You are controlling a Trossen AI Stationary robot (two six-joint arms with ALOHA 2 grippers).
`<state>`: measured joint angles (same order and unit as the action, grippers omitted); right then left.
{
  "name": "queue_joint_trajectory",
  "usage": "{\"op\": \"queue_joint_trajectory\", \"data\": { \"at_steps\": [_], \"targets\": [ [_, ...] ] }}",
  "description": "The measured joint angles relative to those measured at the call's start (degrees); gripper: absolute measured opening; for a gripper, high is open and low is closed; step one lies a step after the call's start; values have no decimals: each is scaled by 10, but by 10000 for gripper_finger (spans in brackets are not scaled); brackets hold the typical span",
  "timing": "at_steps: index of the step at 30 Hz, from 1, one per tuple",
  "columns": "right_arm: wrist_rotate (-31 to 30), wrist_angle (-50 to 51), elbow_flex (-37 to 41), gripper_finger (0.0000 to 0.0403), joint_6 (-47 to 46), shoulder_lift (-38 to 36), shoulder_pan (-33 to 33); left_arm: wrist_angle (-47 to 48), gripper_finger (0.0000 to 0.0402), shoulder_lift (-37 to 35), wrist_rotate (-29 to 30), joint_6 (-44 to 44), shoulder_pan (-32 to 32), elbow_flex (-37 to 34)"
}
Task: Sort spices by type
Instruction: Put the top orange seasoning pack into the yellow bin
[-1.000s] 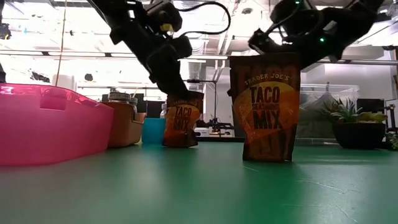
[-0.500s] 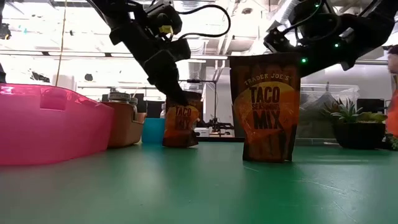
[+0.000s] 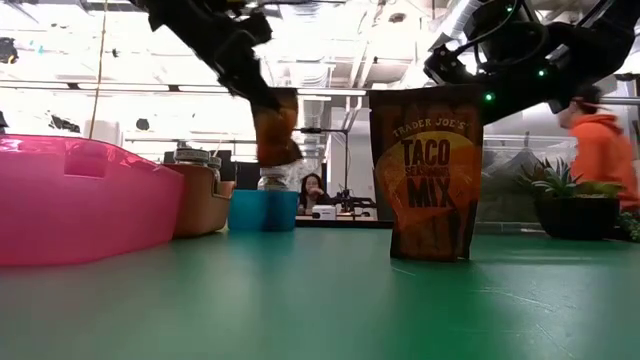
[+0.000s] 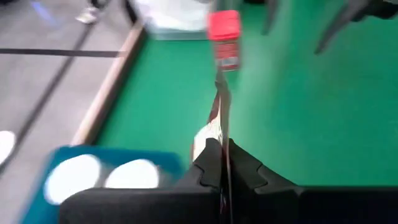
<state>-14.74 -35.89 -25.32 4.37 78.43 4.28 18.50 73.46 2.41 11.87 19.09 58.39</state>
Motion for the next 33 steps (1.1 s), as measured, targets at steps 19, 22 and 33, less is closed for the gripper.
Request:
{"op": "queue_joint_trajectory", "data": {
  "at_steps": [19,22,33],
  "targets": [
    [-1,8,0,310,-15,0,-8,97,0,-46,-115,165,295,0],
    [-1,7,0,310,-15,0,-14,100,0,-20,-128,176,327,0],
    [-1,21,-1,310,-40,0,-28,116,0,56,-128,244,362,0]
  ]
}}
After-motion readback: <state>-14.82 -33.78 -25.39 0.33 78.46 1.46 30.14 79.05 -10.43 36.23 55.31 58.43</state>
